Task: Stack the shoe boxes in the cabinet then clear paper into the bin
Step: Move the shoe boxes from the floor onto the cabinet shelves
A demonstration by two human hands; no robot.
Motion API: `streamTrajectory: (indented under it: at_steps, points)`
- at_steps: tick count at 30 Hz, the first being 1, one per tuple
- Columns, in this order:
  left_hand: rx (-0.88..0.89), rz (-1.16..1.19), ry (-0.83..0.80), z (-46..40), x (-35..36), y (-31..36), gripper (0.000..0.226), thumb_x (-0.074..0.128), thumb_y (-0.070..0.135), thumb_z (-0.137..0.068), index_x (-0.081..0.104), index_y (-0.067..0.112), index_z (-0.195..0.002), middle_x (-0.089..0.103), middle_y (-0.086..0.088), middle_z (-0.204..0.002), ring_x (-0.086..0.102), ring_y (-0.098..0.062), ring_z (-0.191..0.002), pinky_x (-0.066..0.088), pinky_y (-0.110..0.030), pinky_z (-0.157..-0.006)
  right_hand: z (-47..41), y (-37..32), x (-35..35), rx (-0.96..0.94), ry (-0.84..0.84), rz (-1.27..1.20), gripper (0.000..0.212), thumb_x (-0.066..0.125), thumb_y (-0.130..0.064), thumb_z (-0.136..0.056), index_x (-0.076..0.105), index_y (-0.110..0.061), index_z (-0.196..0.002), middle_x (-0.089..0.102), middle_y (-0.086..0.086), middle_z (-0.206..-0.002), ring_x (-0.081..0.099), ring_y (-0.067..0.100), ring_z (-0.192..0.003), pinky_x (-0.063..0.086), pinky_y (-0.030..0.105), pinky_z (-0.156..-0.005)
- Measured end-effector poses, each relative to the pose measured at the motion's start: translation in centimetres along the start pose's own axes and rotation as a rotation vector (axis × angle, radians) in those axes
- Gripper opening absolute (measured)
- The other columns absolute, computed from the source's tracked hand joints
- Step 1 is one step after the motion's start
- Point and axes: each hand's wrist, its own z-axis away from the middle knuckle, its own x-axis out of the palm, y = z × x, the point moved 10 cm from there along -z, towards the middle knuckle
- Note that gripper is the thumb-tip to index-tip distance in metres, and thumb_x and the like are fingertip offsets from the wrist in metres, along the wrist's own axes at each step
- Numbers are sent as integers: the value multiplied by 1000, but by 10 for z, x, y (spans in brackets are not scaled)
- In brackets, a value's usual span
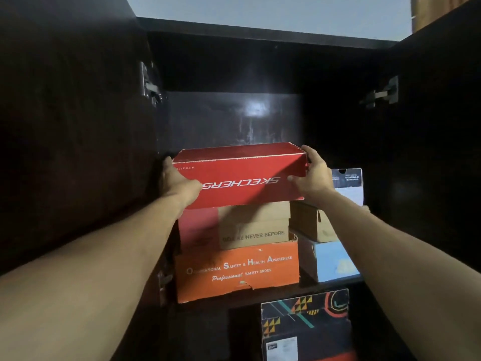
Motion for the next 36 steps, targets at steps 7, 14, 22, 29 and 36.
streamTrajectory:
  at_steps: [7, 14, 22, 29, 36]
  points:
    - [65, -70, -13, -18, 7, -7, 86, 72, 1, -77, 28, 19, -148, 51, 0, -130, 49, -21, -124, 36, -22, -89, -34, 24, 40, 32, -23, -5, 82, 77, -9, -78, 36, -30, -147, 58, 8, -132, 51, 25, -124, 37, 30, -106]
    - [147, -264, -93, -22, 15, -15, 106, 77, 8, -73, 10, 23, -154, 35, 0, -152, 38, -20, -137, 32, -23, -105, -43, 35, 58, 37, -51, 31, 83, 74, -11, -82, 30, -31, -150, 54, 14, -135, 49, 28, -126, 36, 32, -105]
    - [261, -661, -146, -5, 38, -2, 110, 78, 20, -74, 3, 17, -154, -26, -12, -157, -10, -32, -148, 12, -42, -120, -25, 28, 53, 51, -69, 134, 87, 71, -14, -85, 19, -28, -153, 55, 16, -134, 54, 34, -122, 45, 48, -104]
    - [481, -685, -209, 56, 80, 40, 69, 69, 21, -73, 42, 12, -136, 35, -12, -149, 24, -32, -141, 18, -51, -116, 15, 7, -2, -28, -156, 375, 58, 76, -26, -80, 55, -11, -132, 66, 8, -120, 62, 26, -108, 51, 38, -91]
    - [406, -499, -933, 176, 167, 36, 32, 79, 29, -71, 67, 13, -96, 69, -7, -103, 60, -21, -81, 48, -29, -67, 98, 38, -90, 219, -376, 606, 38, 78, -26, -81, 66, -11, -114, 69, 7, -89, 68, 18, -68, 58, 27, -55]
